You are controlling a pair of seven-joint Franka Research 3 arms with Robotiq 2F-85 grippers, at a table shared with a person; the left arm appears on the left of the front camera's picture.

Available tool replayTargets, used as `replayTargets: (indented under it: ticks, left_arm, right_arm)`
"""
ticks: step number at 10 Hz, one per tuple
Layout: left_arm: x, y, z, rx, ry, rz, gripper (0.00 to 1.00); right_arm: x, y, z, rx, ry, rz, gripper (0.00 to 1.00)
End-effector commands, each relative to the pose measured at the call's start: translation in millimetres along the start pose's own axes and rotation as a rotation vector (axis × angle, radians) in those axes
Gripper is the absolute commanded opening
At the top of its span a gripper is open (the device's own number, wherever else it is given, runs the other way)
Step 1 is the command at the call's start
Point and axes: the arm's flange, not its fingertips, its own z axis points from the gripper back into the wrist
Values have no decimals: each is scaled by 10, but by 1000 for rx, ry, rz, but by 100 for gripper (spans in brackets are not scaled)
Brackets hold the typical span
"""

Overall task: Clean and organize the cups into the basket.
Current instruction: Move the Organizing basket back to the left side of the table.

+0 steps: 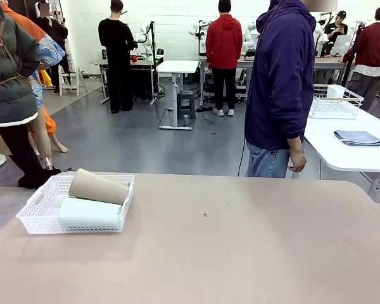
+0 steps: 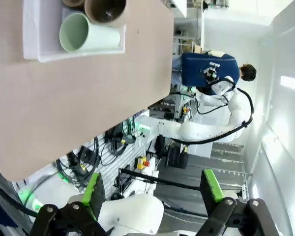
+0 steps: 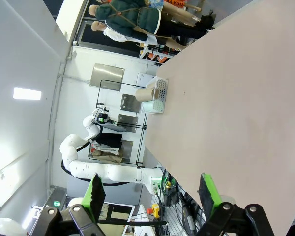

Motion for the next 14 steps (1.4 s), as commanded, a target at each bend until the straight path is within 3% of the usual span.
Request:
replayTargets:
  ticks: [1,3,6,8,9,14]
  left_arm:
    - [77,93,247,-78,-102,-83,100]
    - [141,194,346,-56,-226,-107,100]
    - [211,170,304,-33,-319,-118,100]
    - [183,75,221,5,-343,-164,100]
    - [253,185,366,-32,-293,-111,100]
    - [253,185,366,-32,-293,-111,100]
  right_arm:
    - [-14,21,-9,-6,6,-5,100]
    - [-14,21,-9,-6,6,-5,100]
    - [-14,21,-9,-6,6,-5,100]
    - [-14,21,-9,-6,6,-5,100]
    - [-14,21,-9,-6,6,-5,100]
    - [-14,21,-9,-6,6,-5,100]
